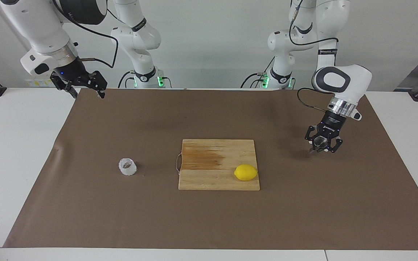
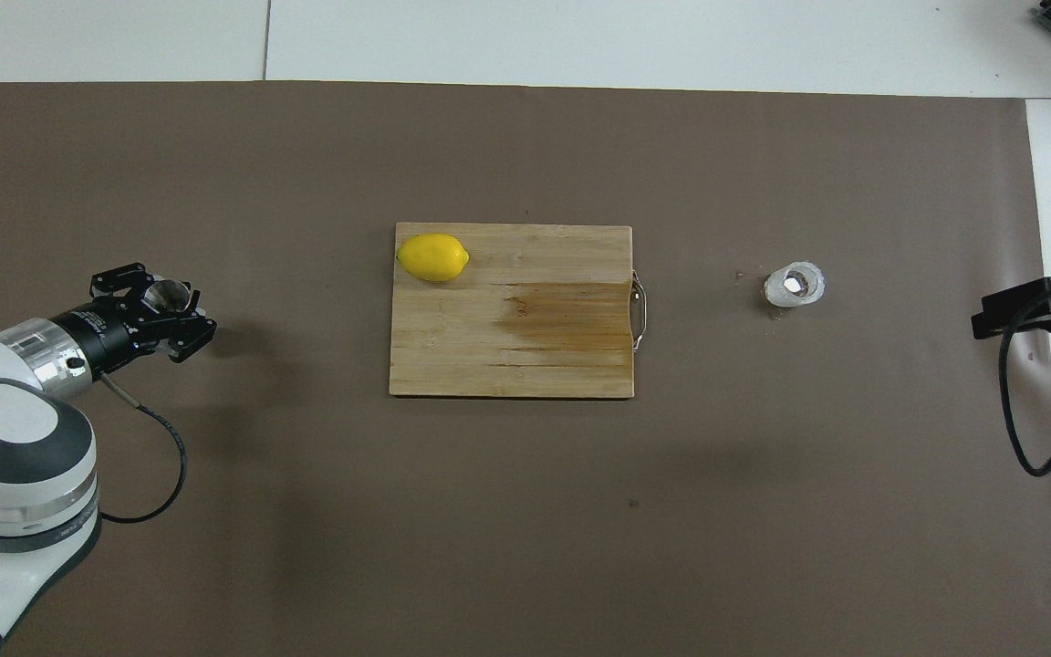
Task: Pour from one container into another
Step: 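Carry the metal cup with the left gripper over the cutting board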
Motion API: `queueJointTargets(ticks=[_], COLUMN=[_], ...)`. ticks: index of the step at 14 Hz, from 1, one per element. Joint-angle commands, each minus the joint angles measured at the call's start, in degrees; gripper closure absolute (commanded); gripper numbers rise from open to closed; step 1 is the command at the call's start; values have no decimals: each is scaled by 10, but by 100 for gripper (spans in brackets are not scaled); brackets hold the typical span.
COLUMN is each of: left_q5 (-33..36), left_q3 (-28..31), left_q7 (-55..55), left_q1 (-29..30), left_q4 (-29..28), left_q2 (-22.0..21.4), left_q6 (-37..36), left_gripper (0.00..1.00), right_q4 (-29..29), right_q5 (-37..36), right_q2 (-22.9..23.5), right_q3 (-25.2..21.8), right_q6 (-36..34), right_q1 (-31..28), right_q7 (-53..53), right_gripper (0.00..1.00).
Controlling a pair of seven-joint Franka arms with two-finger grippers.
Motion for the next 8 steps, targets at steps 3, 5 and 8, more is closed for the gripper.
queueJointTargets(ticks=[3, 5, 8], left_q5=[-12, -36, -46], left_q3=[-2, -6, -6], left_q7=[-5, -5, -1], left_q1=[-7, -17, -69], left_q4=[36, 58, 90], left_q2=[14, 19, 22], left_q6=[-6, -6, -2], left_gripper=[100, 100, 100], right_q4=[-4, -4, -4], right_q5=[0, 0, 0], right_q2=[-8, -8, -8], right_q3=[4, 4, 4], right_q6=[-5, -5, -5], right_q1=[-6, -6, -6], right_q7=[9, 9, 9], right_gripper=[0, 0, 0])
